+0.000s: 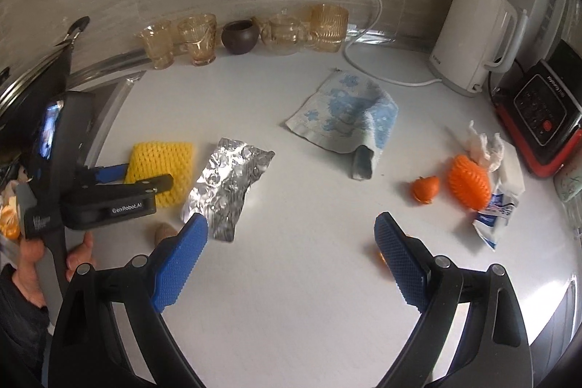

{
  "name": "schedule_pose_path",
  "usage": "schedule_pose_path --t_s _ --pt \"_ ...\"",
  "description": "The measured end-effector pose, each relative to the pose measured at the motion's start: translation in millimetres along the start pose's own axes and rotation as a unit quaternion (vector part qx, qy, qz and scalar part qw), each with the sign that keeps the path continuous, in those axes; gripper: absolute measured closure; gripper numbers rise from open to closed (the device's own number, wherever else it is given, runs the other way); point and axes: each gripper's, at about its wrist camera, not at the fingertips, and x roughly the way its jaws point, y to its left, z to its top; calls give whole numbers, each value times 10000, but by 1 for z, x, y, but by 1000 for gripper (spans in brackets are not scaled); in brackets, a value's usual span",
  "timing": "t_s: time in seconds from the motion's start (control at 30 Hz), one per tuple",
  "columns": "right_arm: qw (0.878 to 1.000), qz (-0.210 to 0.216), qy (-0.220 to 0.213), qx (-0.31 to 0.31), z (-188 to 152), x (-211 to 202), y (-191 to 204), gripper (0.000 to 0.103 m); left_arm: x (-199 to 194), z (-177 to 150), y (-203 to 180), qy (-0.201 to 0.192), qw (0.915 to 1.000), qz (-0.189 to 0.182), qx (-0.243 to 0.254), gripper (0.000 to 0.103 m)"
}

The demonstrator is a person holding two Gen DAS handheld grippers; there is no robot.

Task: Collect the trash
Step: 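Grasp the yellow foam net with the left tool while the right tool grasps the foil blister pack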

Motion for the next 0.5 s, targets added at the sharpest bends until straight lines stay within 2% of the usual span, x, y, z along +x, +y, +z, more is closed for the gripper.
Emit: schedule_pose_path --t_s 0.03,0.1,0.13,0.5 --pt "10000 5 35 25 2 5 2 11 0 1 -2 -26 10000 71 42 62" --pt "9999 20 89 56 4 11 4 11 1 3 -3 18 10000 -22 67 78" --pt "9999 22 105 59 5 13 6 11 2 4 -3 40 9999 -83 51 81" --pt "9985 13 425 349 19 66 35 11 -40 12 17 -365 9993 -104 55 83"
